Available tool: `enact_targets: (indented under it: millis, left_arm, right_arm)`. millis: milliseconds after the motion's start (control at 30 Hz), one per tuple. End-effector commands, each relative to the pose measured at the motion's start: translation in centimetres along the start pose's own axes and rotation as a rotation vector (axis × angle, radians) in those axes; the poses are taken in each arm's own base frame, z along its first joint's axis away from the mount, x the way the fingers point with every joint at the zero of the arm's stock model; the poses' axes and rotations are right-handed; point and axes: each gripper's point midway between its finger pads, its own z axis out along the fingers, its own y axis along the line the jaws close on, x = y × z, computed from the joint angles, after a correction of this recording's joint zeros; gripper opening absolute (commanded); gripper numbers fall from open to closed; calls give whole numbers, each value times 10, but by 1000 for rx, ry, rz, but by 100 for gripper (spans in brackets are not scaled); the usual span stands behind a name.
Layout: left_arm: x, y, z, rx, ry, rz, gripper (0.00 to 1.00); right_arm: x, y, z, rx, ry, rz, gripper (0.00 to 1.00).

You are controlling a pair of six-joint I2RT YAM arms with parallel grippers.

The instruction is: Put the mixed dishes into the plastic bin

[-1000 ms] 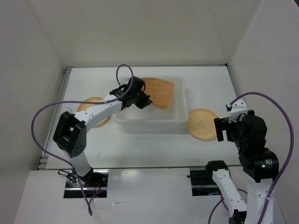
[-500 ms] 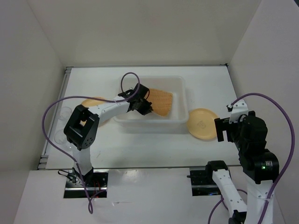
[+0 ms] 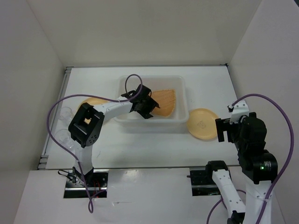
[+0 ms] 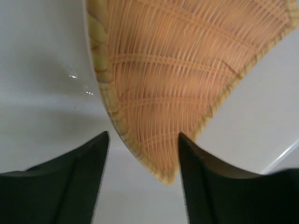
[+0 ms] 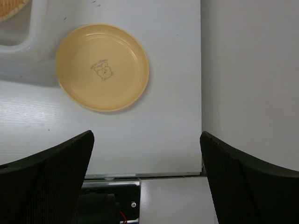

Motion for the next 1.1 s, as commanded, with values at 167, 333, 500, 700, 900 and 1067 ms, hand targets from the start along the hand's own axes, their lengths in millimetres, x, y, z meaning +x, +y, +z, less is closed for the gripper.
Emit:
enact_targets:
  millis: [167, 333, 500, 700, 900, 1067]
  left_arm:
    - [-11, -36, -33, 84, -40, 37, 86]
    - [-38, -79, -118, 261, -226, 114, 91]
    - [-52, -112, -185, 329, -290, 474, 98]
    - [-67, -85, -211, 252, -326, 708, 100]
    - [-80, -46, -238, 224, -338, 744, 100]
    - [-95, -38, -262, 210, -403, 798, 100]
  right_arm:
    - [6, -5, 7, 52, 8, 41, 98]
    - [12, -9, 13, 88, 37, 73, 98]
    - [21, -20, 21, 162, 103, 93, 98]
    - [43, -28, 49, 211, 270, 70, 98]
    - [52, -27, 73, 145, 403, 94, 98]
    - [32, -47, 104, 72, 485, 237, 98]
